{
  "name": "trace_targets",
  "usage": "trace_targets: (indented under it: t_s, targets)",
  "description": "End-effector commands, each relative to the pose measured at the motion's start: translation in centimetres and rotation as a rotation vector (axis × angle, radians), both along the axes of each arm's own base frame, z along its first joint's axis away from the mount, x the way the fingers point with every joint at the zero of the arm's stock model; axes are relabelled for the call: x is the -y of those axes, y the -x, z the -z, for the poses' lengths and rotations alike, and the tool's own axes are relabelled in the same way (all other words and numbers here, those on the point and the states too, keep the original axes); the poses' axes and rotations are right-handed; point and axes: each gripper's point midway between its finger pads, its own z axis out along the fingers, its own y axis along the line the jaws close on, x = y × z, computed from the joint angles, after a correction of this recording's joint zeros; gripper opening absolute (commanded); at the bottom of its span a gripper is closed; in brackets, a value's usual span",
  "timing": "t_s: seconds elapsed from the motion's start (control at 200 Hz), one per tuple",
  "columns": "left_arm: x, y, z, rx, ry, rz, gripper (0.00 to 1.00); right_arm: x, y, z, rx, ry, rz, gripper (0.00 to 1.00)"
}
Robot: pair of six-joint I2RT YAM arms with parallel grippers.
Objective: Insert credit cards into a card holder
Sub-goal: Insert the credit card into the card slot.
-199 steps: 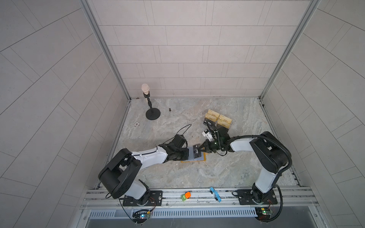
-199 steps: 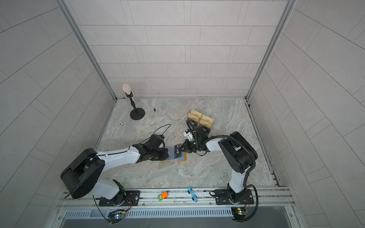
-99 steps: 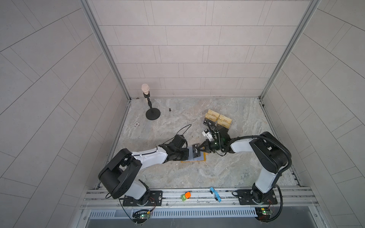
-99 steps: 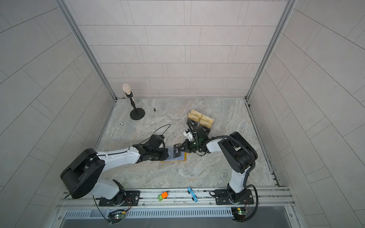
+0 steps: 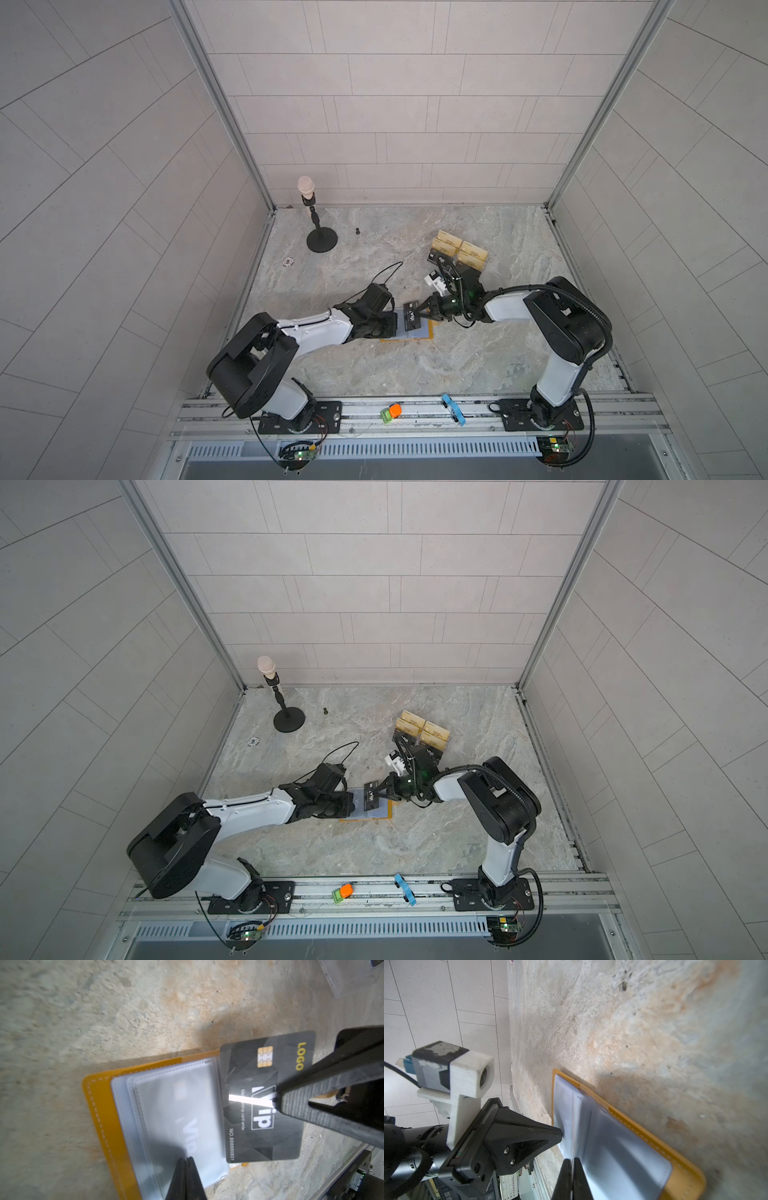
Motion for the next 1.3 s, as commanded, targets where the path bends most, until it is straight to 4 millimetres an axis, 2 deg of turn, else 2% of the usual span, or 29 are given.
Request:
trace_targets:
  t_s: [0.0, 0.556, 1.297]
  targets:
    - [-1.50, 1.14, 1.26, -0.038, -0.061, -0.007, 0.05, 0.28, 0.49, 0.93, -0.021, 0.010, -0.001, 0.00]
    - [-1.67, 1.12, 1.18, -0.037, -0.064, -0.011, 0.05, 0.45, 1.06, 1.62, -0.042, 0.017, -0.008, 0.00]
    - [-2.12, 1.03, 0.93, -0.029, -0.073, -0.015, 0.05, -0.22, 1.03, 1.07, -0.058, -0.045, 0.001, 0.00]
